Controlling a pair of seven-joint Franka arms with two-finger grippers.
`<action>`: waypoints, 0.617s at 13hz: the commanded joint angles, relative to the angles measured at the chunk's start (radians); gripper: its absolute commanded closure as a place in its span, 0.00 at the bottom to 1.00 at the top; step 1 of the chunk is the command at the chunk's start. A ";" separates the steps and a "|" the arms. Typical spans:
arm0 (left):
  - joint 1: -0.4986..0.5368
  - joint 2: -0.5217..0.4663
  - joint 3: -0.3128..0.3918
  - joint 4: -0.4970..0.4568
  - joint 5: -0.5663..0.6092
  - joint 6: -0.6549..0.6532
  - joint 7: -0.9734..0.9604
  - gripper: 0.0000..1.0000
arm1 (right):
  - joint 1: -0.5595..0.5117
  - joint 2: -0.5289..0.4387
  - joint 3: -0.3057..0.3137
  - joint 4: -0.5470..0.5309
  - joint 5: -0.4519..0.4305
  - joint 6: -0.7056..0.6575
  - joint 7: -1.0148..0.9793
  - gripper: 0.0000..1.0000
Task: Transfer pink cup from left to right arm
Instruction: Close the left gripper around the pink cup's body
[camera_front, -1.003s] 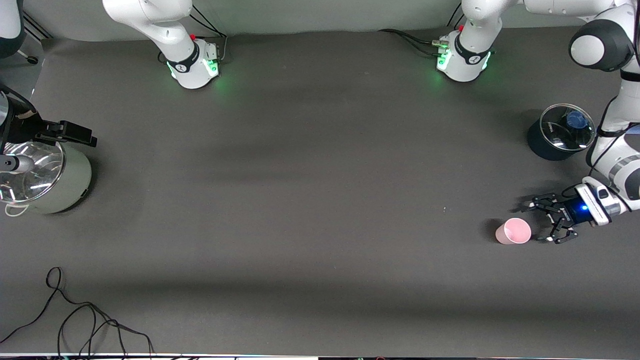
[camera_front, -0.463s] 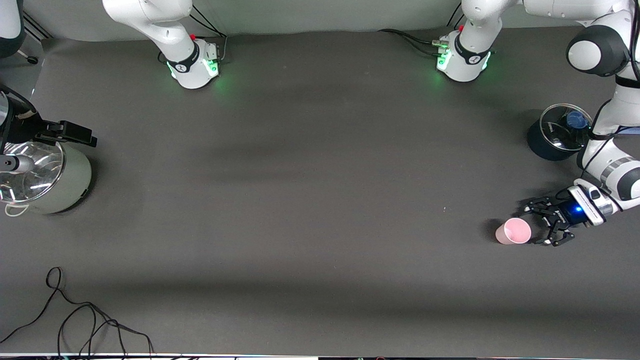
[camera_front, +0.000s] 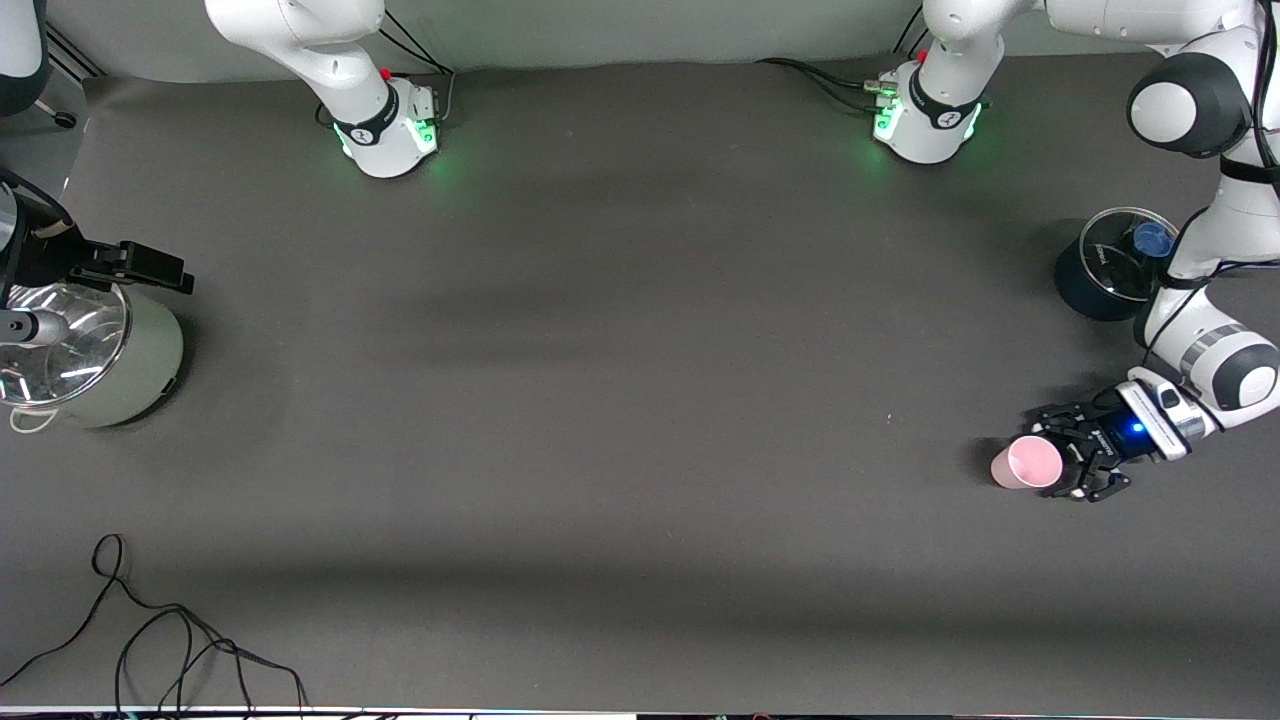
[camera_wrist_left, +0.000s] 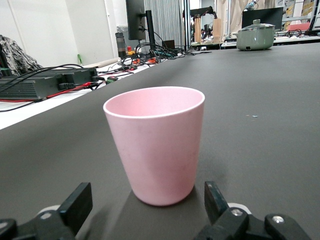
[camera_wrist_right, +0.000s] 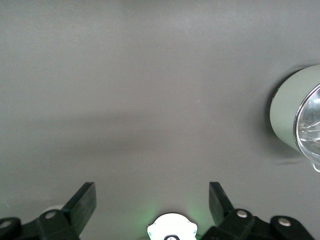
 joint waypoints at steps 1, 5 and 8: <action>-0.006 -0.008 -0.011 -0.034 -0.028 0.029 0.025 0.00 | 0.007 0.009 -0.001 0.020 -0.015 0.000 -0.020 0.00; -0.006 -0.009 -0.030 -0.058 -0.034 0.042 0.021 0.00 | 0.007 0.009 -0.001 0.020 -0.014 0.000 -0.020 0.00; -0.007 -0.014 -0.030 -0.058 -0.025 0.020 -0.066 0.00 | 0.007 0.009 -0.001 0.020 -0.014 0.000 -0.020 0.00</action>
